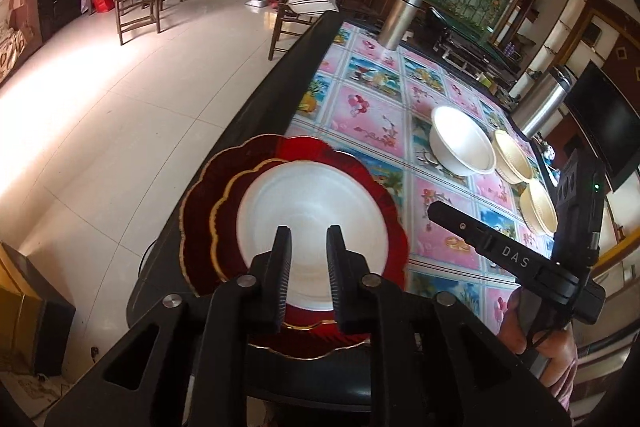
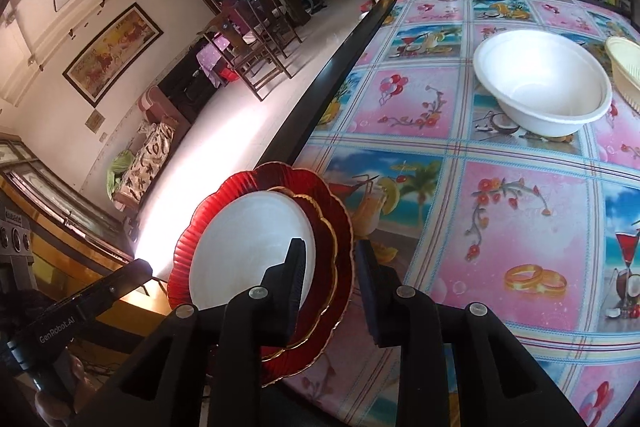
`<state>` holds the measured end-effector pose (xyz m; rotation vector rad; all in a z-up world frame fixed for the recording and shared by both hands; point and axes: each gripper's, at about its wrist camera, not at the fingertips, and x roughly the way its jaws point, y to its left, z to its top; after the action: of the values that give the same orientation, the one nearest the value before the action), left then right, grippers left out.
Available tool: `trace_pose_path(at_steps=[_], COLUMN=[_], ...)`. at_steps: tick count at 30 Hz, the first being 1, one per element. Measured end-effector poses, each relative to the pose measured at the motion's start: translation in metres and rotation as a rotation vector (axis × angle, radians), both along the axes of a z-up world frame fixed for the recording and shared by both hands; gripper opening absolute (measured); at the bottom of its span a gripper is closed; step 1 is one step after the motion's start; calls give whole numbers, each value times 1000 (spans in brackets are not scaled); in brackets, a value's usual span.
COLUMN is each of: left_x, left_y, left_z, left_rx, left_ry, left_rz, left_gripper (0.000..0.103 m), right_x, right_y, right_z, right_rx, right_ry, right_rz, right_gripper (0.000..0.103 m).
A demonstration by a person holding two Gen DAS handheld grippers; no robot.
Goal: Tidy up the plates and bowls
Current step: 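Open the left tool and move it toward the cream bowls, then close the left tool on the rim of a cream ribbed bowl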
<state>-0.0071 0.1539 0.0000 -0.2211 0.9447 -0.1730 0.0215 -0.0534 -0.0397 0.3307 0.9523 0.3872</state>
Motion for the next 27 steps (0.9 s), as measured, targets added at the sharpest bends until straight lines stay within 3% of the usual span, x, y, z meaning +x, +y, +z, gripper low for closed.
trace_pose_path(at_steps=[2,6,14,19,27], left_x=[3,9,29,47,80], left_y=[-18,-59,-164,-232,-337], left_z=[6,16,19,18,2], left_rx=[-1,-4,-33,-61,-106], left_ry=[-9,-21,34,81,226], left_rz=[-34,-118,-319,-425,-543], left_gripper=[26,26,26,26,26], right_x=[0,-1,-13,-27,-49], right_y=[-13,-49,-158,-240,-367], right_z=[4,5,18,33,50], right_rx=[9,22,69,58,-6], right_ry=[-8,-13,-47,-79,-91], right_rz=[-23,-88,-279,-412,-625], right_gripper=[29,29,29,29,30])
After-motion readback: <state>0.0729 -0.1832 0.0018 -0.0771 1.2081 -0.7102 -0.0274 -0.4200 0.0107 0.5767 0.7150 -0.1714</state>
